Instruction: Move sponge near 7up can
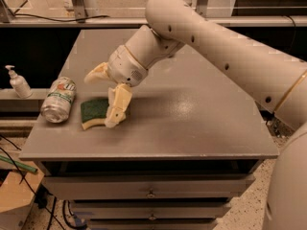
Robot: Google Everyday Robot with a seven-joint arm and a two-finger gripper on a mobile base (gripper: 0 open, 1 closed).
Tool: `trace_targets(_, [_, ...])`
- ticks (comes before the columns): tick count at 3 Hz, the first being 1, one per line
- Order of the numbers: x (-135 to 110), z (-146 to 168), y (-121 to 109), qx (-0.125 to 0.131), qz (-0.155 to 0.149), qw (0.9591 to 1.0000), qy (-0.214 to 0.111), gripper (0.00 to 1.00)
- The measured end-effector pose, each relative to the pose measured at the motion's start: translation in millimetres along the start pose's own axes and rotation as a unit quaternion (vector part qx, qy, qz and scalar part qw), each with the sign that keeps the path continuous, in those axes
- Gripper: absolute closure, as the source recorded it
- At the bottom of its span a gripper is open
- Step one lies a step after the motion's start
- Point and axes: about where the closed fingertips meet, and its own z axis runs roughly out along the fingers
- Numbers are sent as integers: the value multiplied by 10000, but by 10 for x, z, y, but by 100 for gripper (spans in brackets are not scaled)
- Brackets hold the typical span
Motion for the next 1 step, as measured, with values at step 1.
trace_targets(1, [0,1,0,-1,0,10000,0,0])
